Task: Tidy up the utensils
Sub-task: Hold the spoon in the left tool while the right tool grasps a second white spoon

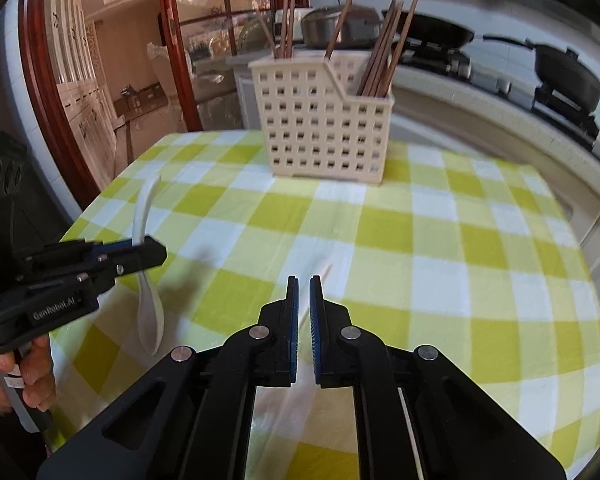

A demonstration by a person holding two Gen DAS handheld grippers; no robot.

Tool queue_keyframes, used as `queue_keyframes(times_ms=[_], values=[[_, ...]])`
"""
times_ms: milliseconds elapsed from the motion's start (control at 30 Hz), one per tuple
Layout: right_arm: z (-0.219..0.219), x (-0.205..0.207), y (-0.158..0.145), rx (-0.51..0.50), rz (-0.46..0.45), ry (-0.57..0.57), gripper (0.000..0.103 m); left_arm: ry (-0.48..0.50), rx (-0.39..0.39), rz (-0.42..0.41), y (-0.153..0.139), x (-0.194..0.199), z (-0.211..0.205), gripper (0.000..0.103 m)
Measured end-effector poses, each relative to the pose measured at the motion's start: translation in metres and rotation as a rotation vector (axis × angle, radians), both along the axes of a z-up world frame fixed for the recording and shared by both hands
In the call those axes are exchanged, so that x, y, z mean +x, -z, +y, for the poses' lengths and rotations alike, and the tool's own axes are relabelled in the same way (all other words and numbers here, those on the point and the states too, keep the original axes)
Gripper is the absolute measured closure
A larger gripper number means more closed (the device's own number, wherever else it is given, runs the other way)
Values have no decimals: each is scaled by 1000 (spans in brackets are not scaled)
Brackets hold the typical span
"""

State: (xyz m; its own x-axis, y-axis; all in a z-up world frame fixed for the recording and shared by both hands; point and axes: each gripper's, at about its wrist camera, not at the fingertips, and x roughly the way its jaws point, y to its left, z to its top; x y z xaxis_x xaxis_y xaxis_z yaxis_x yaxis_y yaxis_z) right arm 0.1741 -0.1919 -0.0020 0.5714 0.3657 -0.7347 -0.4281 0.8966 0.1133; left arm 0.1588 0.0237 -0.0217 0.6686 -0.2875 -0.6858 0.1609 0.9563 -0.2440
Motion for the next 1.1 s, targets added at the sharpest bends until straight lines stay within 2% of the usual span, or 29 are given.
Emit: queue_keyframes(times_ms=[167,433,533,567,600,767,900,967,1100], values=[[-1,9,21,4,65,17,96,-4,-2,3,1,0,2,89],[1,14,37,40,139,6,93,-1,-4,4,3,-1,0,89],[1,11,36,43,138,3,79,-9,-5,5,3,-1,1,89],[2,9,35,42,135,0,69,-11,-6,5,3,-1,2,89],[5,6,36,33,132,-8,68,-13,-6,5,3,-2,2,89],[17,2,39,-50,98,-20,69,-14,-9,5,3,-2,3,89],[22,-1,41,-109,56,-19,80,-15,-9,4,4,-2,3,89],[24,-3,41,-113,49,-28,91,-19,-11,4,3,-3,3,89],[21,-3,40,-80,50,-42,95,-23,-12,2,2,-3,4,89]])
